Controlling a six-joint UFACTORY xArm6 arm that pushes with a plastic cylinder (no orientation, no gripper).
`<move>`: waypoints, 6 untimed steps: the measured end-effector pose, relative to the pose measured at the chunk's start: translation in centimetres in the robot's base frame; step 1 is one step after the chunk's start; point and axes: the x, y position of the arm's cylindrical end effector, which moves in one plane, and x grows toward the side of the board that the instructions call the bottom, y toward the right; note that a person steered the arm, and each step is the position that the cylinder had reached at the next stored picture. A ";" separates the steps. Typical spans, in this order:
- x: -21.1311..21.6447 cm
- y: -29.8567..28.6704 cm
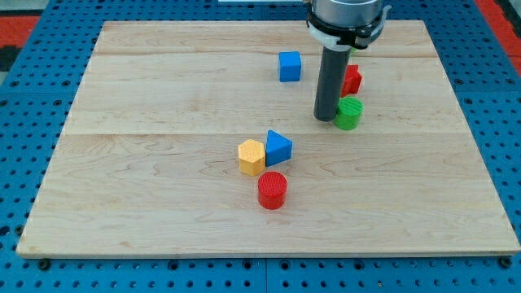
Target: Move the red circle towards the green circle
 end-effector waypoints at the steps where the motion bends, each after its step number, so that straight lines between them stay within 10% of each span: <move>1: 6.7 -2.2; 2: 15.9 -2.3; 4: 15.0 -15.8; 6: 14.0 -8.1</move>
